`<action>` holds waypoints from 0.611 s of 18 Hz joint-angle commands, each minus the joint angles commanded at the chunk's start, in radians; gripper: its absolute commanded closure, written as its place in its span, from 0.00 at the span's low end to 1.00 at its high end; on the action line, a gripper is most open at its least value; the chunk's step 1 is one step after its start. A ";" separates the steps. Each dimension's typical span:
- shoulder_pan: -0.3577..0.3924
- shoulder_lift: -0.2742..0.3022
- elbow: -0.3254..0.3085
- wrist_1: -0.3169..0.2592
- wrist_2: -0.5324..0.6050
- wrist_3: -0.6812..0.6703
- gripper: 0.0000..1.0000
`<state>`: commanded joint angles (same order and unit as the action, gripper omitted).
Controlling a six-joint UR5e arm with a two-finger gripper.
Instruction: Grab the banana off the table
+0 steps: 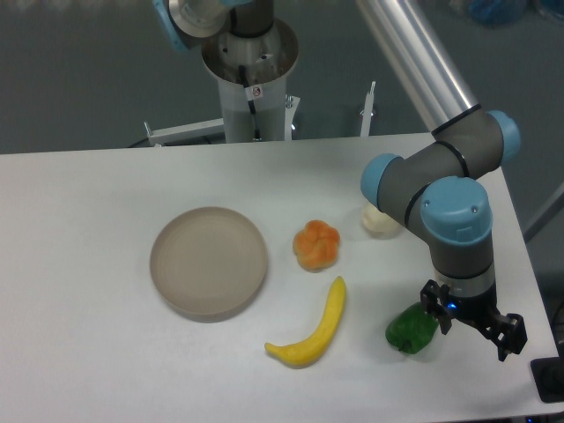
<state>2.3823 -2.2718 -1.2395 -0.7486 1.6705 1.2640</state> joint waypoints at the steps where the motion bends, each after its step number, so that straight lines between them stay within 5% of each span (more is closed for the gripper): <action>1: 0.000 0.000 -0.003 0.000 0.002 -0.002 0.00; 11: -0.003 0.043 -0.024 0.000 -0.005 -0.058 0.00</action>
<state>2.3792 -2.2290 -1.2639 -0.7486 1.6659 1.2057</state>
